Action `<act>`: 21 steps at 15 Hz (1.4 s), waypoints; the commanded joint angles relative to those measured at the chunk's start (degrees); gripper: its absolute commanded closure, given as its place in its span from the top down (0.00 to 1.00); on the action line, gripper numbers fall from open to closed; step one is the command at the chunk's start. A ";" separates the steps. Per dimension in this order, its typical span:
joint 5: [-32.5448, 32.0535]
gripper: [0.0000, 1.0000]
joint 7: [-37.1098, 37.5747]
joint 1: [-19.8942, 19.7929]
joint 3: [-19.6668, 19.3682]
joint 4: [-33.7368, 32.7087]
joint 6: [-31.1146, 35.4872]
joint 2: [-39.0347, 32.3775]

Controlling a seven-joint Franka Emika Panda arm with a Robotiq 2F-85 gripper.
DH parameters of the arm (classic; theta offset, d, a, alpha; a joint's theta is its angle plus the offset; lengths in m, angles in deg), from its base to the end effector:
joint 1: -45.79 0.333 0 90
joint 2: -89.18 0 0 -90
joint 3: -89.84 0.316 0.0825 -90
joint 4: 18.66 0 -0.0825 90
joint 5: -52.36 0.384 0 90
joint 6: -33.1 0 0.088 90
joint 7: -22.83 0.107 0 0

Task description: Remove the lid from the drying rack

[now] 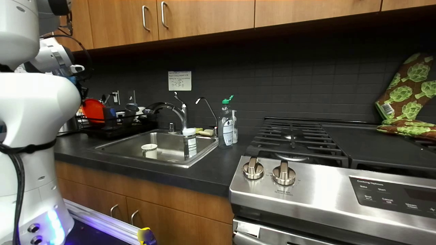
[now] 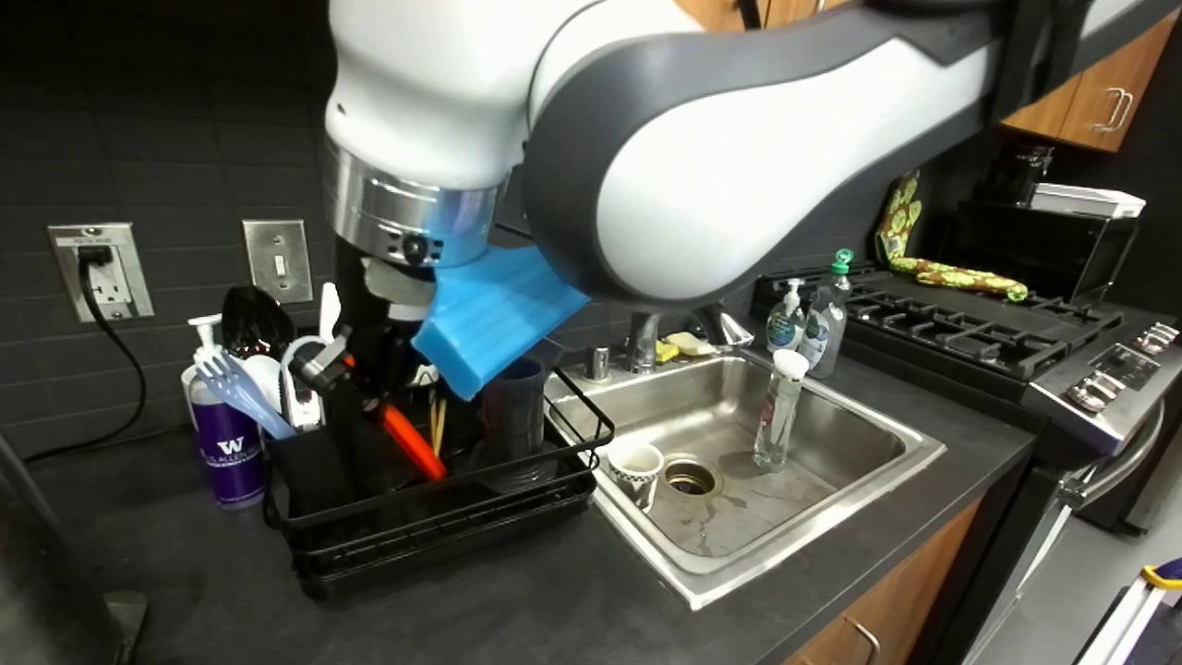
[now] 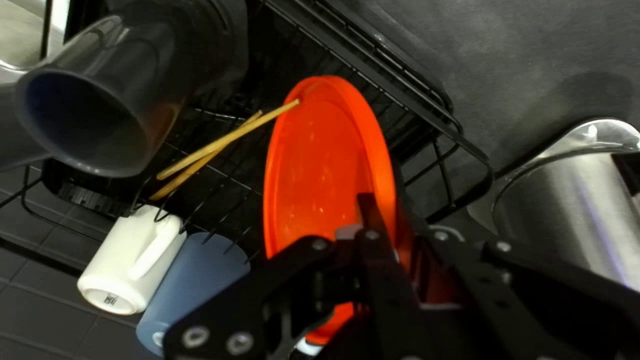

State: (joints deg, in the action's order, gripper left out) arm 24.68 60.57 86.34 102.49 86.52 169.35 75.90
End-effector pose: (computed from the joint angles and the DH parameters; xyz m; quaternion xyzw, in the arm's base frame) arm 0.3983 0.5091 0.4403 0.9365 0.2664 0.2282 0.0059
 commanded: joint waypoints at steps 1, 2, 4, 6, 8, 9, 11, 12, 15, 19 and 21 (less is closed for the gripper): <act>3.76 0.03 -3.81 -1.76 2.34 4.21 0.18 6.08; 5.05 0.03 -5.15 -2.18 3.01 4.95 0.22 7.36; 7.84 0.03 -8.11 -3.02 4.36 6.57 0.01 10.11; 10.97 0.03 -11.38 -3.94 5.76 8.31 0.08 12.80; 14.01 0.03 -14.55 -4.77 7.19 10.12 -0.06 15.36; 16.21 0.03 -16.65 -5.19 7.94 10.80 -0.11 16.67; 20.70 0.03 -20.83 -5.75 9.29 12.18 -0.03 18.85; 22.51 0.03 -22.58 -5.95 9.84 12.65 -0.33 19.66; 29.60 0.03 -29.54 -5.99 10.84 14.48 -0.45 21.14; 35.32 0.03 -36.50 -6.03 11.17 16.79 -0.68 20.93; 37.06 0.03 -39.30 -6.19 11.04 17.99 -0.70 20.45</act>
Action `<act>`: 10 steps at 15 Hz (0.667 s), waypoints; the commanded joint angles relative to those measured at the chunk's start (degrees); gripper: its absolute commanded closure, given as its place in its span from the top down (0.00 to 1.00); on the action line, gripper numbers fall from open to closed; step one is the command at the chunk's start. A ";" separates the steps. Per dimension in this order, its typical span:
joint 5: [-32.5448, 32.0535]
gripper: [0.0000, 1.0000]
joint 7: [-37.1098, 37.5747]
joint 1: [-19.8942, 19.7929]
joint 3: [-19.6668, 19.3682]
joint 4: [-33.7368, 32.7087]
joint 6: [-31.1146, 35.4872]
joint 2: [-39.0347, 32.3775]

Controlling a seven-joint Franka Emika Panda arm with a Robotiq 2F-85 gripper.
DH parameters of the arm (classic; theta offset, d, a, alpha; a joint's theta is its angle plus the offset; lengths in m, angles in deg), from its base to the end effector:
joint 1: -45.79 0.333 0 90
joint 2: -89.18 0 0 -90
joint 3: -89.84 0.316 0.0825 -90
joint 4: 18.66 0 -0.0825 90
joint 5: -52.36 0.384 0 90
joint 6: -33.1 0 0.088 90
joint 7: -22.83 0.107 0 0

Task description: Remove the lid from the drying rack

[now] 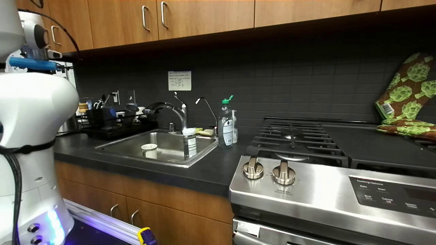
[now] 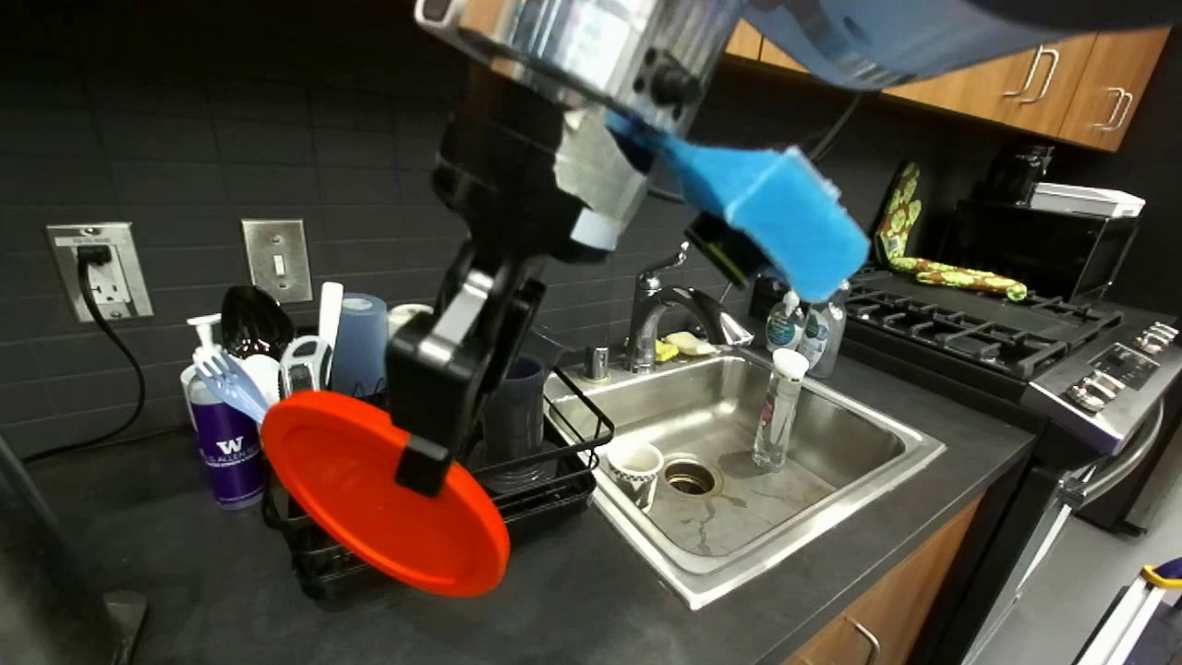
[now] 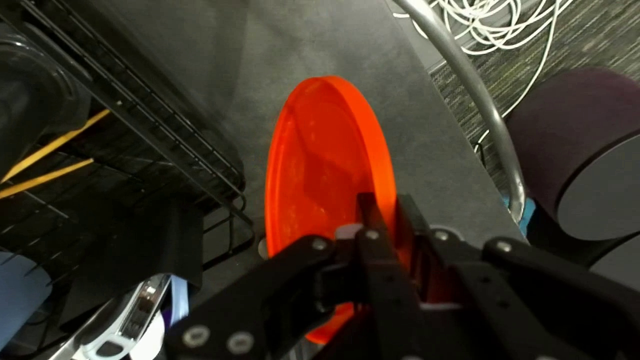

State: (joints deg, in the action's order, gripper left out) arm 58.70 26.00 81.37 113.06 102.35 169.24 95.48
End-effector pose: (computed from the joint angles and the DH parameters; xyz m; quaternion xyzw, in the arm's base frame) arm 0.2805 0.4769 0.4981 -0.8828 -0.4325 -0.1439 0.1138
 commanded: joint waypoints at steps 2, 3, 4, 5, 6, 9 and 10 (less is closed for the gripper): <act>3.57 0.03 -6.31 -1.70 0.49 3.19 -0.90 0.36; 2.60 0.03 -6.05 -2.18 0.62 3.72 -1.03 -0.02; 1.64 0.03 -5.49 -2.66 0.75 4.16 -1.27 -0.44; 1.31 0.03 -5.52 -3.03 0.83 4.62 -1.37 -0.91; 1.30 0.03 -5.62 -3.37 0.89 4.74 -1.62 -1.66; 0.18 0.03 -5.12 -4.31 1.36 5.17 -2.06 -3.87; -0.07 0.03 -5.09 -4.49 1.53 5.26 -2.14 -4.47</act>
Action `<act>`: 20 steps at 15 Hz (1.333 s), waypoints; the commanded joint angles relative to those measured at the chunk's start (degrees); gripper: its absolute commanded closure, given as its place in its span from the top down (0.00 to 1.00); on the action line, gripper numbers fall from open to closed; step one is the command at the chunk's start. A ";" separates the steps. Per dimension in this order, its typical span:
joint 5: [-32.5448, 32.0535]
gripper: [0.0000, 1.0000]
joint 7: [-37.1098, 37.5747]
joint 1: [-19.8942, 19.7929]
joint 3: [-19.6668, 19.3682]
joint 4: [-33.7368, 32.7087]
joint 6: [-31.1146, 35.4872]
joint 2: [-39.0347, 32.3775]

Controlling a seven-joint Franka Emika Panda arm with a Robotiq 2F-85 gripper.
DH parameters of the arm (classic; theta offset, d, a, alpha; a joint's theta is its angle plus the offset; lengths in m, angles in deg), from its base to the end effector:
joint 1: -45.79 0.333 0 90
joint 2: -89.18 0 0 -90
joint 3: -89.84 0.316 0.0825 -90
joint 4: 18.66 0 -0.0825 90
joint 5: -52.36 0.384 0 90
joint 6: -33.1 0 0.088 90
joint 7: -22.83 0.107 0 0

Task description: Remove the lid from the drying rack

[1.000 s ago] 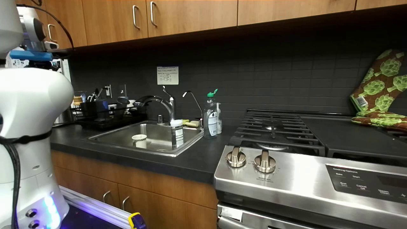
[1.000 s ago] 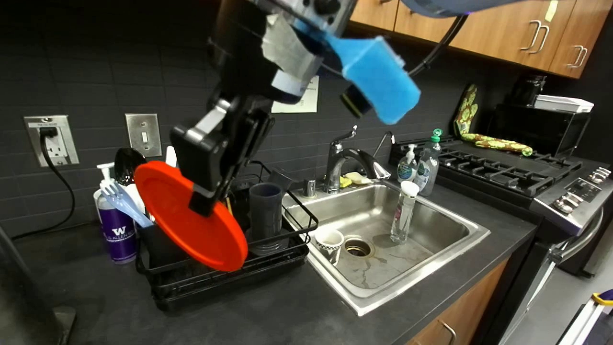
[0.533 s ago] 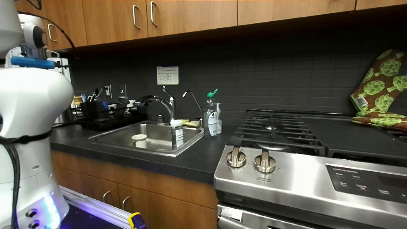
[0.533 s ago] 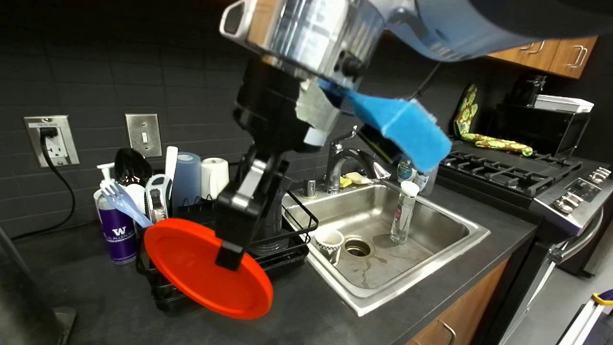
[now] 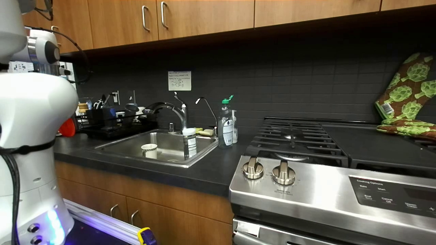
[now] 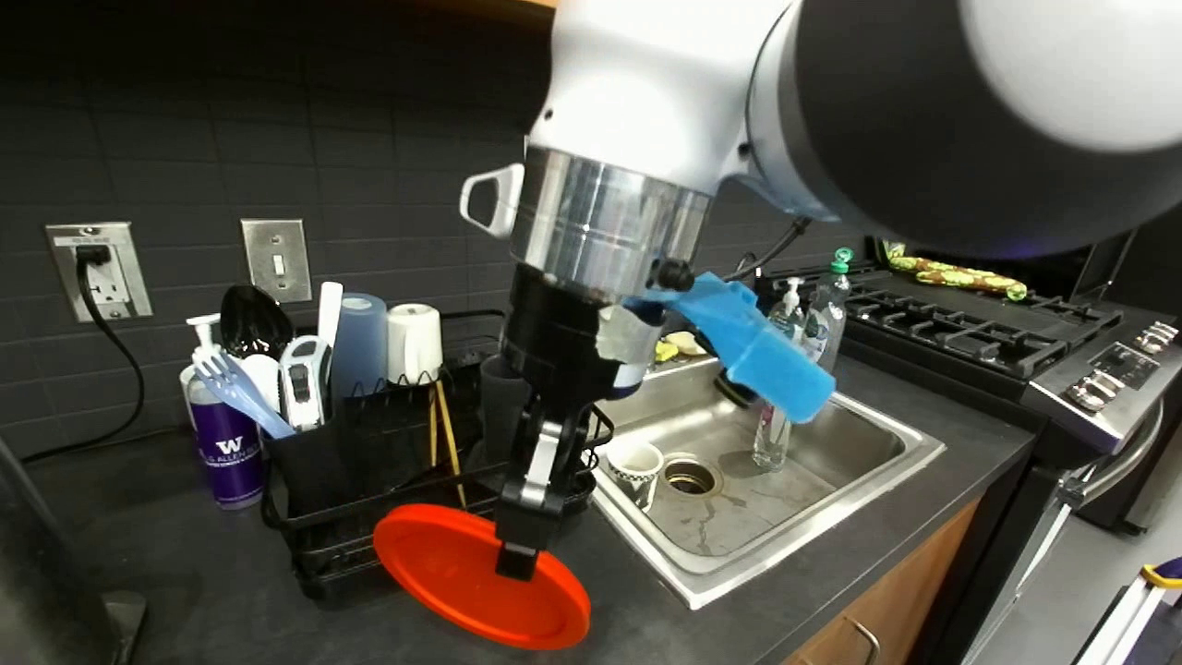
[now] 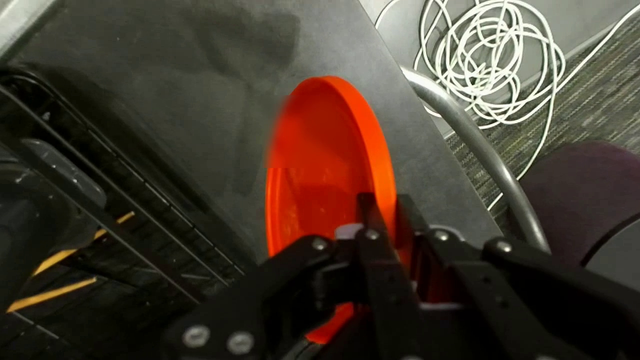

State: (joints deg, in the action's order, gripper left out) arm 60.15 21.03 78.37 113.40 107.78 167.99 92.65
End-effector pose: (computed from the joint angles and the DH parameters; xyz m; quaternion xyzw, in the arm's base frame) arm 0.2972 0.4497 0.4245 -0.8891 -0.4443 -0.0718 0.0826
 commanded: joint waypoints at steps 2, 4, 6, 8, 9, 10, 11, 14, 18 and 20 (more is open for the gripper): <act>-3.69 0.03 1.02 -1.87 1.55 -0.20 -0.45 -2.99; -6.47 0.03 2.40 -1.96 1.89 -0.59 -0.58 -4.17; -9.06 0.03 3.67 -1.86 2.20 -0.83 -0.31 -5.37; -11.75 0.03 5.49 -1.70 2.43 -1.16 0.16 -6.25; -13.28 0.03 6.51 -1.59 2.57 -1.36 0.31 -6.60; -14.66 0.03 7.50 -1.49 2.69 -1.73 0.16 -7.16; -15.42 0.03 8.14 -1.36 2.85 -2.07 -0.09 -7.61; -16.11 0.03 8.89 -1.09 3.25 -3.21 -0.44 -9.47; -14.71 0.03 7.61 -0.99 3.50 -4.62 -0.71 -11.97; -14.77 0.03 7.69 -0.84 3.46 -4.92 -0.41 -12.95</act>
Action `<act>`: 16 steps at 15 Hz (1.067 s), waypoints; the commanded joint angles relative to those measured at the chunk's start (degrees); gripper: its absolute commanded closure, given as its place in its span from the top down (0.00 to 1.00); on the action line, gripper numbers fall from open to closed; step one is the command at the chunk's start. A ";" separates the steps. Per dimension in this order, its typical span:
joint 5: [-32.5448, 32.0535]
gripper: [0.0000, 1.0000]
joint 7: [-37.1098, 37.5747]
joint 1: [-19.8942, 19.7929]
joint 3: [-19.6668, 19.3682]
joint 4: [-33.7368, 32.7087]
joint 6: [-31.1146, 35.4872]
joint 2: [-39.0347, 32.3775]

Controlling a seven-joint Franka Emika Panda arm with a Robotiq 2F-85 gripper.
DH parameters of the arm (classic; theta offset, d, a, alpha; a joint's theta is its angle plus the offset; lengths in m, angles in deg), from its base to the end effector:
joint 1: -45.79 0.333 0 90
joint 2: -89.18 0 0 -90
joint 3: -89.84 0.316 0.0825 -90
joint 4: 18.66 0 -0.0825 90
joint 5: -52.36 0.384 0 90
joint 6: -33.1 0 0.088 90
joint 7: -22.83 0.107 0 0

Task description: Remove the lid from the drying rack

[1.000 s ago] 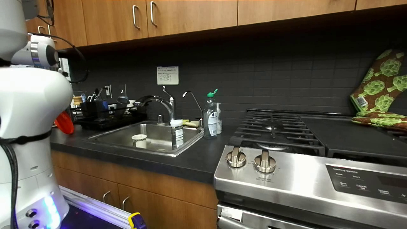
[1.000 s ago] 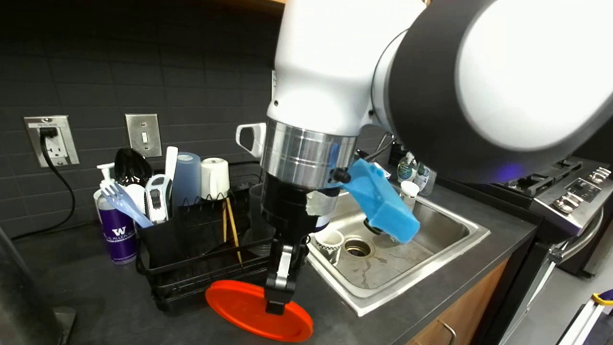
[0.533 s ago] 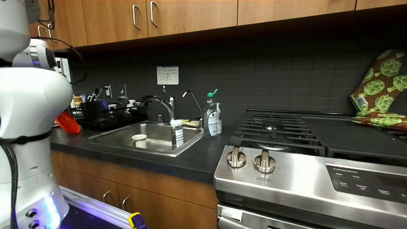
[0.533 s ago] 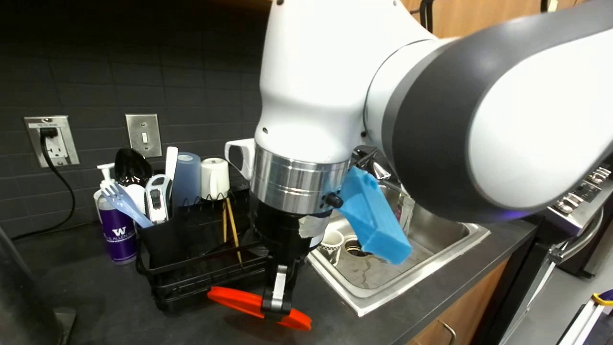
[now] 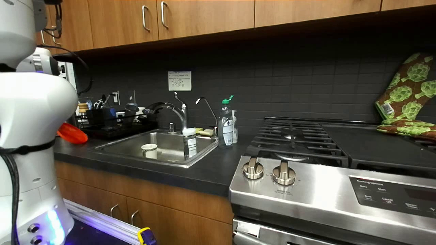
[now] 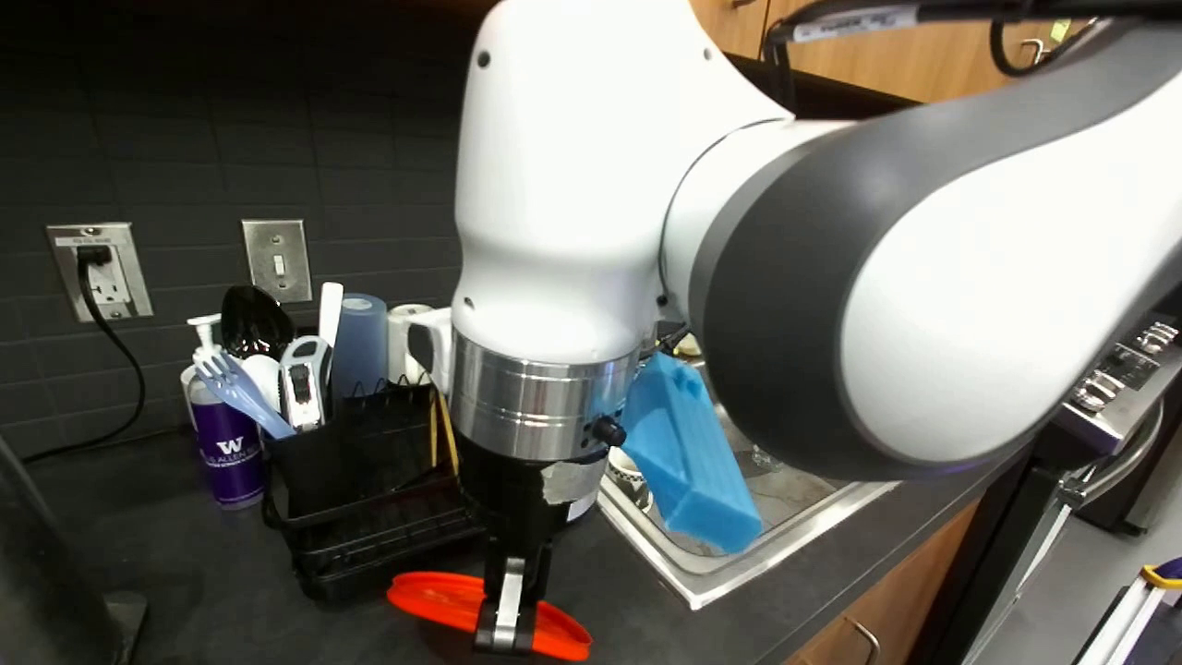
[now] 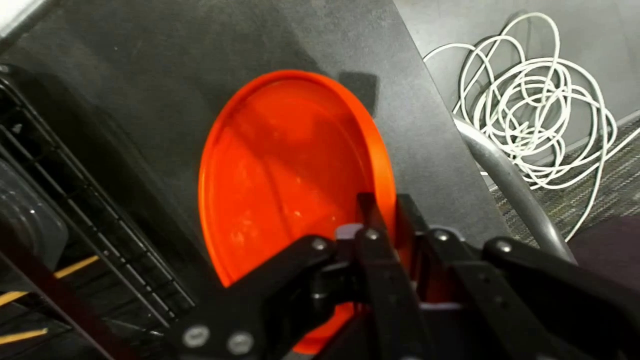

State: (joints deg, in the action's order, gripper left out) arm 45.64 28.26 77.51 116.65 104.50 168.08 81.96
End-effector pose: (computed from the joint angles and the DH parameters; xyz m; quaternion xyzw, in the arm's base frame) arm 0.2983 0.4782 0.3581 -0.8765 -0.4788 -0.0486 0.0125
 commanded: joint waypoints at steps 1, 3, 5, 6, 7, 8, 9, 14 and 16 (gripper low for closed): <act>-0.36 0.03 0.62 0.14 0.16 -1.81 -0.45 -2.68; -0.74 0.03 1.40 0.49 0.03 -1.64 0.15 -3.17; -0.62 0.03 1.56 0.75 -0.01 -1.45 0.63 -3.82; -0.52 0.03 1.63 0.90 0.00 -1.29 0.77 -4.02; -0.38 0.03 1.56 1.00 -0.03 -1.27 1.03 -4.40; -0.28 0.12 1.59 1.11 -0.07 -1.26 1.21 -4.66; -0.26 0.37 1.67 1.20 -0.11 -1.19 1.43 -4.81; 0.60 0.57 1.50 1.34 -0.17 -1.33 1.89 -6.00; 1.24 0.71 0.96 1.17 -0.06 -1.36 1.94 -6.12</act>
State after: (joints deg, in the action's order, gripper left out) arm 45.89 29.07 78.52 116.67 103.53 169.69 76.21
